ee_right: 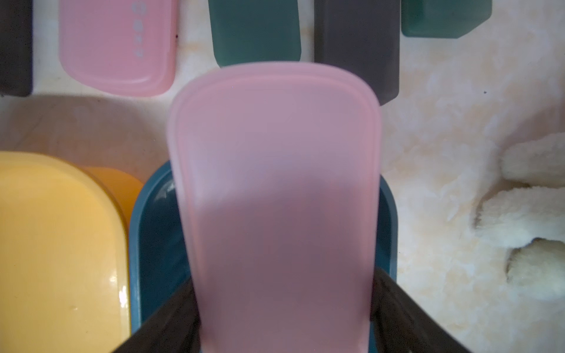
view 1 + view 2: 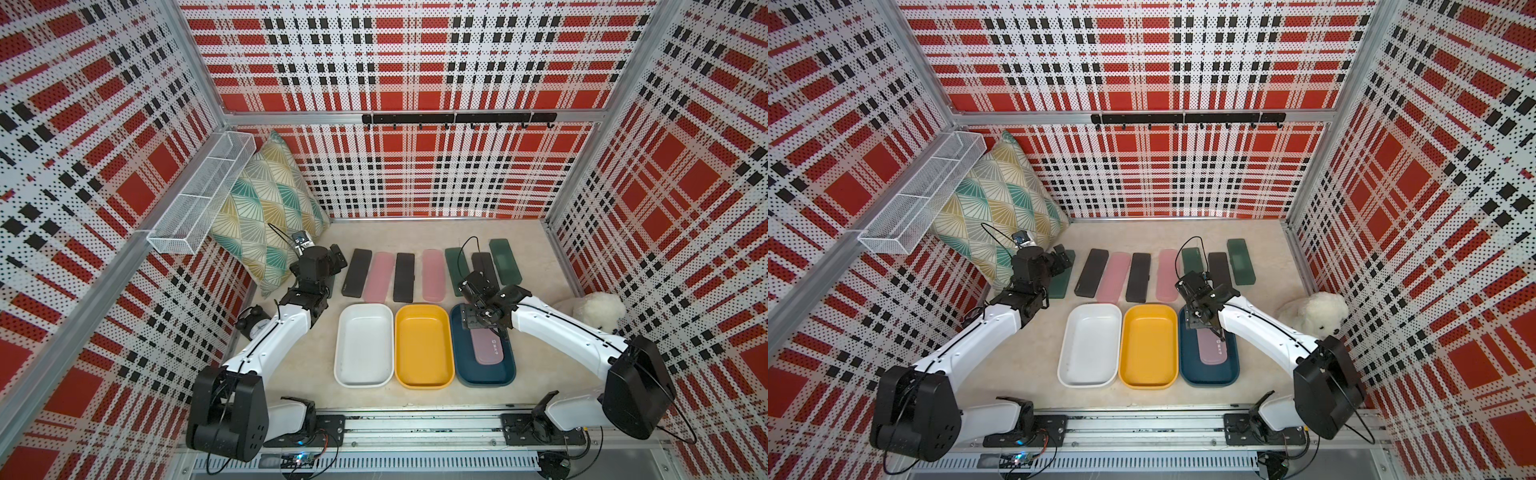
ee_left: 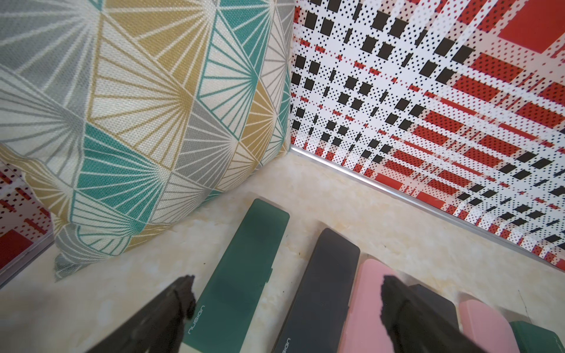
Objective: Place the pencil cases by color into the storage box
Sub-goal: Place the pencil case at the storage box.
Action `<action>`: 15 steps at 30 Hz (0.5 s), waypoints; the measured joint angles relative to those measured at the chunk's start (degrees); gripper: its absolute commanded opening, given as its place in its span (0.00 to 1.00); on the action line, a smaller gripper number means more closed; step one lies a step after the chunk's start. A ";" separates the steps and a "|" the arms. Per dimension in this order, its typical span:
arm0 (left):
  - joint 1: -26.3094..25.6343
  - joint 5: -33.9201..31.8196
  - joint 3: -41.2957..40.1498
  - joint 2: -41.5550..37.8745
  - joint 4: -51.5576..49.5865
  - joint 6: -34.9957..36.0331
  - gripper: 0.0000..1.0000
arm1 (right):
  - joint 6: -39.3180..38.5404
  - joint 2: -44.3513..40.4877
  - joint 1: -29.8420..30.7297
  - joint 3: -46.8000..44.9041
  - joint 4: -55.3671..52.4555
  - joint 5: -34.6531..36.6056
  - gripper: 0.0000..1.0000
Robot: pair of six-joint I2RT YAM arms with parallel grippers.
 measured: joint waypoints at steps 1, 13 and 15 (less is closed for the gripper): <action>0.00 -0.09 0.00 0.09 -0.02 -0.02 0.99 | 0.42 -0.22 0.17 -0.59 0.00 0.00 0.63; 0.00 -0.11 0.00 0.55 -0.15 -0.24 0.99 | 2.97 -1.16 0.37 -4.63 0.09 0.66 0.64; 0.00 -0.11 0.00 0.55 -0.17 -0.24 0.99 | 3.06 -1.05 0.42 -4.83 0.55 0.68 0.64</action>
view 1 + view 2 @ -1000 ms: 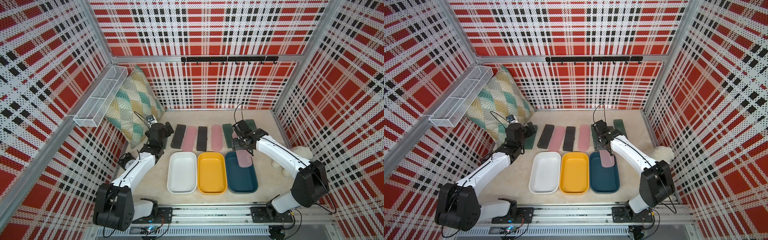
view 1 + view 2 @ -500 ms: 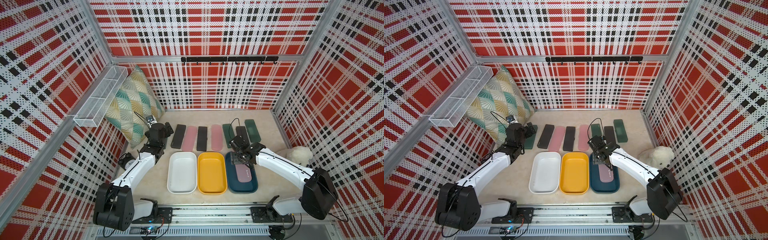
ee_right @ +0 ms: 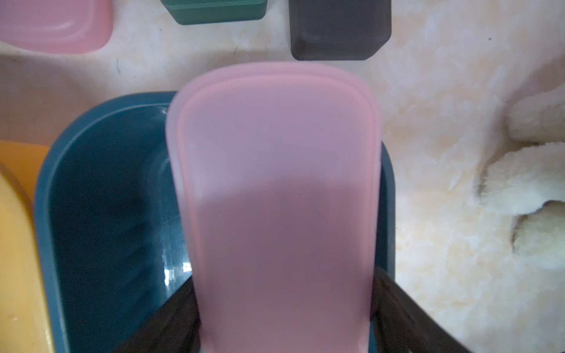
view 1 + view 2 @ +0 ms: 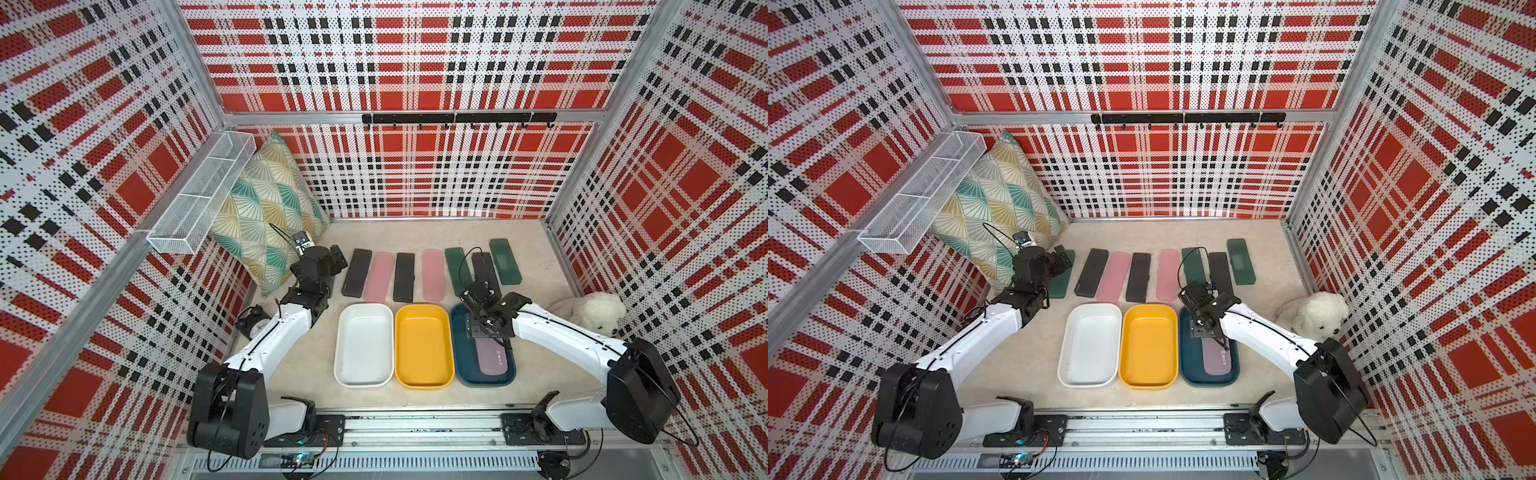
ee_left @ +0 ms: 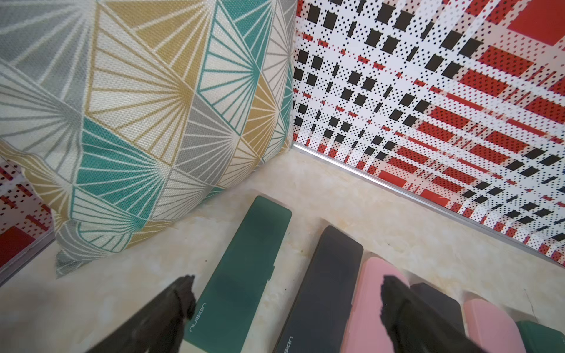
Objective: Place the pencil cases by color into the storage box
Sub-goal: Place the pencil case at the storage box.
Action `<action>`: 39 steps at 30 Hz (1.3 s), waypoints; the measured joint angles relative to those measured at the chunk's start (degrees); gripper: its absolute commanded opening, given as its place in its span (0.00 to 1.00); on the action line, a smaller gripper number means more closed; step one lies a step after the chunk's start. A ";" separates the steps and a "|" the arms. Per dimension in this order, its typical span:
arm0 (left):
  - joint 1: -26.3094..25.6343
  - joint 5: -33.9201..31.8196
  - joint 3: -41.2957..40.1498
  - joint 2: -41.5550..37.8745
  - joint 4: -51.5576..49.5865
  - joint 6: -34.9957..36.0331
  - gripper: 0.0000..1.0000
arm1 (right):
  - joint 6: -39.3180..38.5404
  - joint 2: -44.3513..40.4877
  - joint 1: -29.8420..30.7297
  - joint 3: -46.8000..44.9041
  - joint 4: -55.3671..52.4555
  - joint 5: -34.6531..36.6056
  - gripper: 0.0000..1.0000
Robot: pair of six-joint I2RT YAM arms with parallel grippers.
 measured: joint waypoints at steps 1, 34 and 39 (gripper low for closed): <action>0.00 0.00 0.00 0.00 0.00 0.00 0.99 | 0.02 0.13 0.02 -0.15 0.22 -0.02 0.64; 0.07 -0.11 0.11 0.79 -0.42 0.04 0.99 | 2.21 8.70 1.29 -5.60 8.83 -0.07 0.70; 0.13 -0.22 0.11 1.07 -0.48 0.07 0.99 | 3.04 8.83 2.01 -5.77 9.33 0.26 0.79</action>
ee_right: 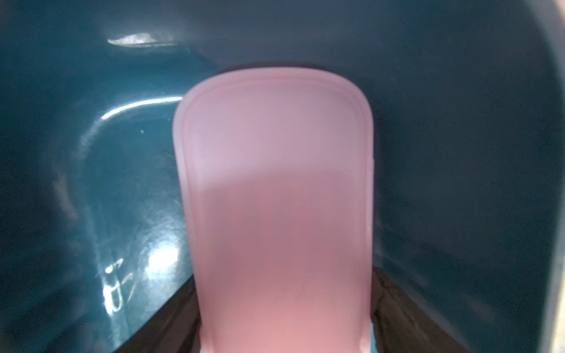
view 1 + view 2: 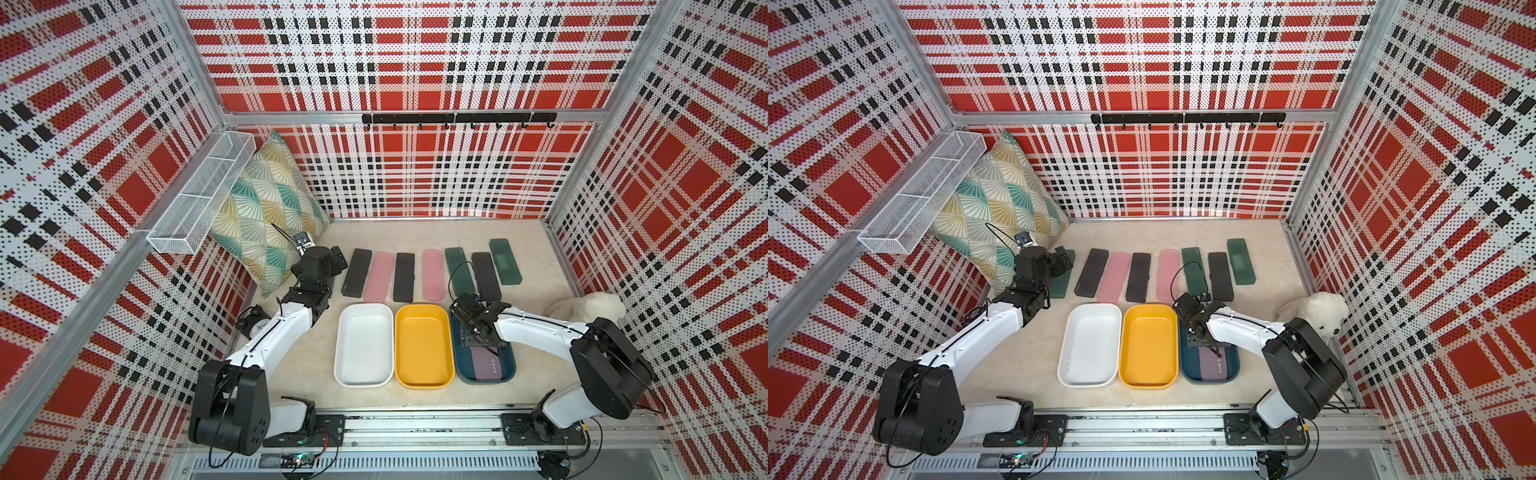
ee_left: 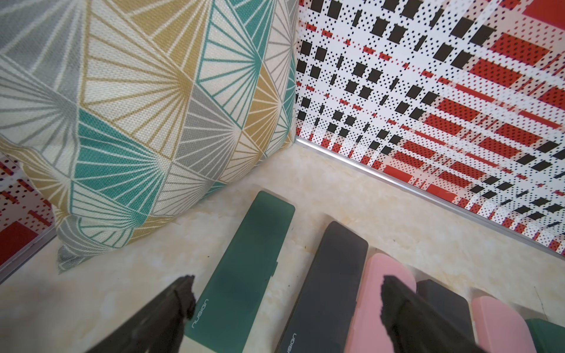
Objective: Place the pencil cases by color into the storage box
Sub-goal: Place the pencil case at the storage box, then pick up the pencil case from the center of the board.
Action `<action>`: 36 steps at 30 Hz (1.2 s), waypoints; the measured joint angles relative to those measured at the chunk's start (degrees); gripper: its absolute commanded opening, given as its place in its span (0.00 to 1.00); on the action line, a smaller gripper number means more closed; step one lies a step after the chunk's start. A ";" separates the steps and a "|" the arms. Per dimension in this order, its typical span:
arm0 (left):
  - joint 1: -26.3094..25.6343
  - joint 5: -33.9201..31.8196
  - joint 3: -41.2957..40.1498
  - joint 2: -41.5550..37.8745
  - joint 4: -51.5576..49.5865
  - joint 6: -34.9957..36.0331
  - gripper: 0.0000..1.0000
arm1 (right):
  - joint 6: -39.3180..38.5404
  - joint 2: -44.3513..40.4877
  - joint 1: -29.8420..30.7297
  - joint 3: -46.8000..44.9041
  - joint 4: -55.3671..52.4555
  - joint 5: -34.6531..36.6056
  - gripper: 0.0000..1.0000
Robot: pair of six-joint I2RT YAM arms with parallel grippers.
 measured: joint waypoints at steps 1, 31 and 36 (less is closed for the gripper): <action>0.04 -0.02 0.00 0.04 -0.09 0.00 0.99 | 0.07 0.07 0.20 0.00 0.07 0.15 0.80; 2.86 0.57 1.95 4.96 -2.71 0.70 1.00 | 0.04 -2.45 3.89 3.48 -5.18 1.79 0.96; 6.97 3.56 4.94 8.96 -3.56 1.40 1.00 | -0.85 -9.22 3.96 4.70 -5.88 1.44 0.96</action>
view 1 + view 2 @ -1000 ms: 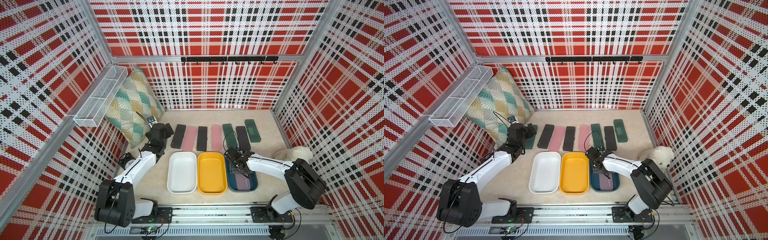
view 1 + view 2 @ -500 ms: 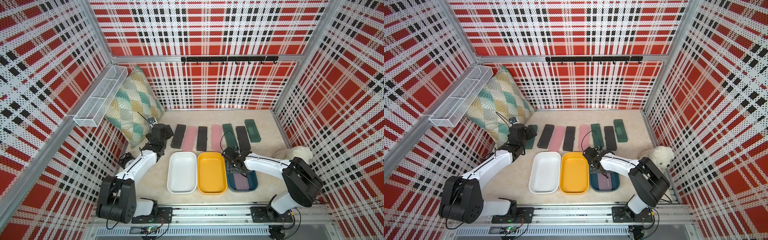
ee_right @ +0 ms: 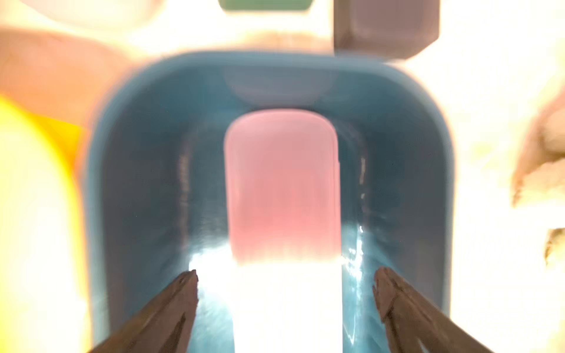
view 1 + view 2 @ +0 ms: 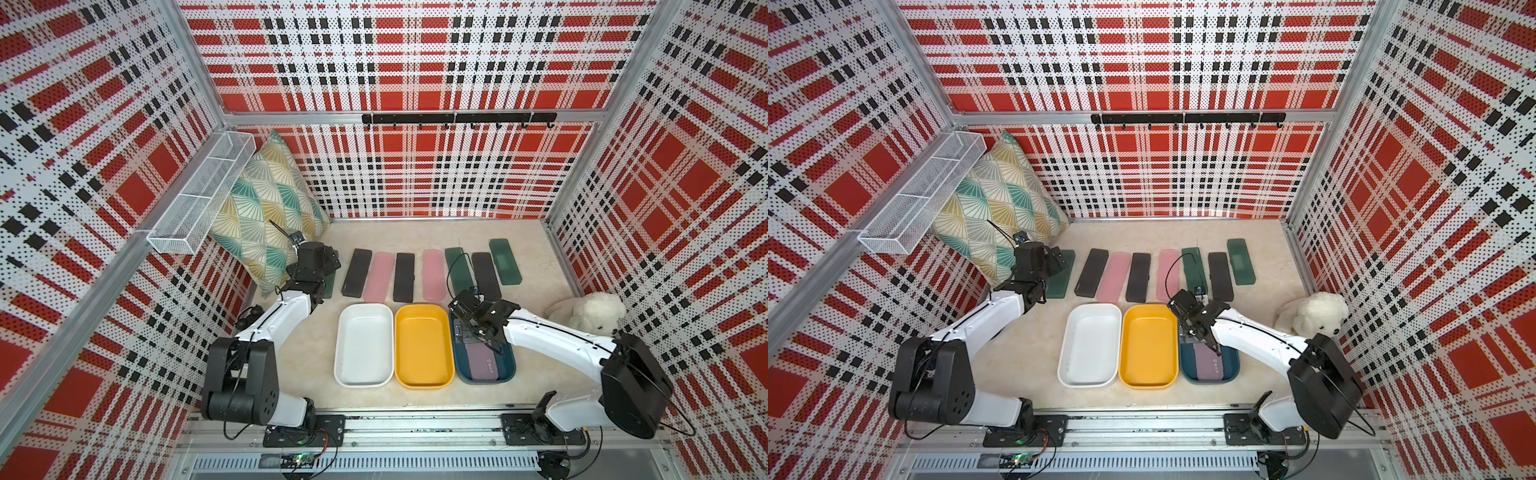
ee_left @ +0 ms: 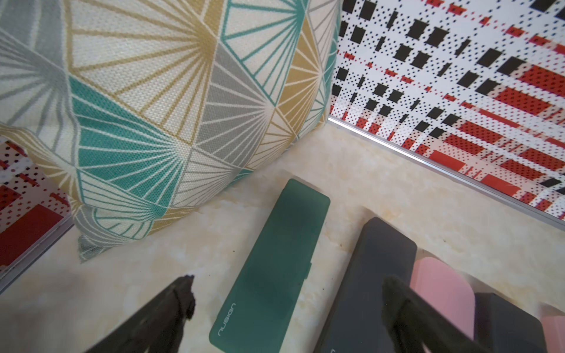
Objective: Place the pencil cases by color into the storage box
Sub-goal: Pick up the pencil case from the center of the board.
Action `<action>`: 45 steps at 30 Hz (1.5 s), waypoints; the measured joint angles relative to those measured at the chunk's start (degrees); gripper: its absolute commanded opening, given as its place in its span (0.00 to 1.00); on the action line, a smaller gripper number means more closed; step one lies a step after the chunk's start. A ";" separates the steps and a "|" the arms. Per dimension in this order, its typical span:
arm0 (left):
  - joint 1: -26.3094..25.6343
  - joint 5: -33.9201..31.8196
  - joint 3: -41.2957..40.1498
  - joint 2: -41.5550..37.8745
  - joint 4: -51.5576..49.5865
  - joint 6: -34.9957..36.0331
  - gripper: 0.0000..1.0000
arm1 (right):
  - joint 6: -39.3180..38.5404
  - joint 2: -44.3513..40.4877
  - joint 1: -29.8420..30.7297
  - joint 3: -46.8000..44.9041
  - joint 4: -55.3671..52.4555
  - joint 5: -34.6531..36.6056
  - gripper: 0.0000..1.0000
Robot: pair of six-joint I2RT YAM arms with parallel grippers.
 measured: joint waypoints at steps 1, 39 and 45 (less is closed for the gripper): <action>0.98 1.22 0.92 1.31 -0.42 0.48 1.00 | -0.33 -1.25 0.00 0.26 -0.09 -0.07 0.96; 4.63 13.46 30.12 32.68 -25.92 21.64 0.87 | -8.46 -1.68 -0.76 1.16 2.16 -1.81 1.00; 4.66 13.33 30.36 33.46 -26.82 22.08 0.88 | -8.46 -1.20 -0.76 1.16 2.49 -1.86 1.00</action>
